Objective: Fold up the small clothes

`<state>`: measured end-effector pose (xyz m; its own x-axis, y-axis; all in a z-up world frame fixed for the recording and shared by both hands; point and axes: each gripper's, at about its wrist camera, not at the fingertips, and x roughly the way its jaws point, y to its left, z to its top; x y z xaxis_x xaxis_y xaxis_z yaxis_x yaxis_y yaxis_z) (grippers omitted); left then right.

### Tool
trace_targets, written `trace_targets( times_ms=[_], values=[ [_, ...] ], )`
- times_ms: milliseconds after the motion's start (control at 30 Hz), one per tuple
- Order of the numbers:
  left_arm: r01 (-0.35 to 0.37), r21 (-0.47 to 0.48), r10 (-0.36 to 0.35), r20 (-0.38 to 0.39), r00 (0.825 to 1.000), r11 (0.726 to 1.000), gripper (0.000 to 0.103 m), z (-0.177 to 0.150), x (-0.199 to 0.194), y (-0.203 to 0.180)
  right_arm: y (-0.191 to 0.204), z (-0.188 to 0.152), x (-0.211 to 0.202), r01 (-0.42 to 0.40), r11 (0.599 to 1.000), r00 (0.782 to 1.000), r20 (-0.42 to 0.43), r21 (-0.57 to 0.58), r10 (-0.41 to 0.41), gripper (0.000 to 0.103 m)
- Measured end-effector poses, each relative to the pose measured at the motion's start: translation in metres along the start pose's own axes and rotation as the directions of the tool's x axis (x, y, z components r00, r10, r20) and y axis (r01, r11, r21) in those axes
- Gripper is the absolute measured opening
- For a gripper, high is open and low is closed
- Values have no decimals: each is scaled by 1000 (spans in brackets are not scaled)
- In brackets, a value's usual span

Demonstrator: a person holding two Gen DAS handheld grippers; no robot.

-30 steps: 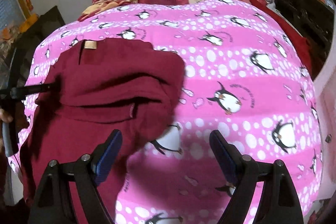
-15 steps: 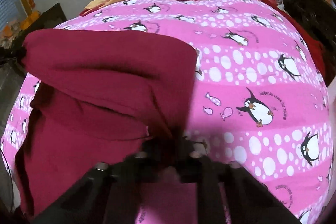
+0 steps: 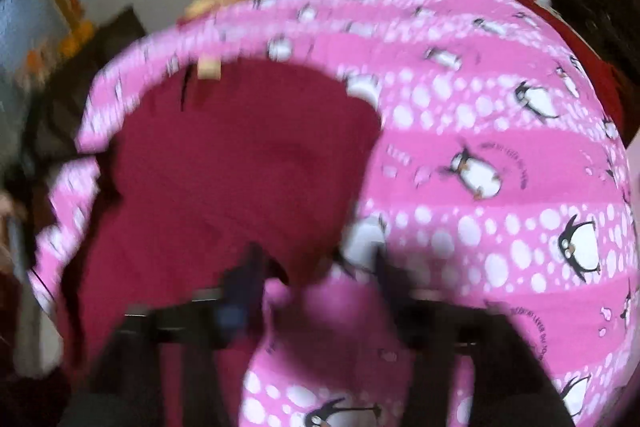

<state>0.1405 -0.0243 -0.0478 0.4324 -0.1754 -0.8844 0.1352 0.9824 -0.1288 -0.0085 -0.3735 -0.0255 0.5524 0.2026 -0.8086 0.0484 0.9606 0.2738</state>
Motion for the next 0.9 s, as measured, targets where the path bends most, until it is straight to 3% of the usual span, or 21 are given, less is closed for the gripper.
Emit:
trace_targets(
  times_ms=[133,233,300,333,400,433,500,633,767,833,900],
  values=[
    [0,-8,0,0,1000,1000,5,-1,1,0,-16,26,22,-30,991,1000,2,133,30,83],
    [-5,-9,5,-3,1000,1000,5,-3,3,1,-31,36,64,-27,973,996,-72,231,45,84],
    [1,-17,-1,-7,1000,1000,5,-4,3,3,-32,37,90,-83,964,988,-103,252,112,83],
    [5,-22,-5,-9,1000,1000,5,-4,3,5,-28,37,96,-92,965,987,-104,247,120,75],
    [16,-33,-17,-14,1000,999,5,-3,4,8,-16,40,92,-100,979,991,-69,180,114,47],
    [20,-36,-20,-15,1000,999,5,-2,5,8,-12,44,88,-100,983,992,-58,151,110,27],
    [18,-41,-18,-11,1000,999,5,1,5,6,-7,52,72,-50,993,999,-12,110,52,18],
    [49,-42,-49,5,999,998,5,6,8,-9,-3,70,39,139,990,984,113,9,-139,12],
    [-6,7,6,-6,1000,1000,5,2,21,-25,-24,68,65,216,976,976,-2,23,-216,9],
    [9,-13,-9,-19,1000,1000,5,1,21,-20,-32,63,74,201,979,978,-54,39,-199,10],
    [32,-23,-32,-18,999,999,5,1,17,-14,-36,60,64,174,981,985,-29,88,-172,10]
  ],
)
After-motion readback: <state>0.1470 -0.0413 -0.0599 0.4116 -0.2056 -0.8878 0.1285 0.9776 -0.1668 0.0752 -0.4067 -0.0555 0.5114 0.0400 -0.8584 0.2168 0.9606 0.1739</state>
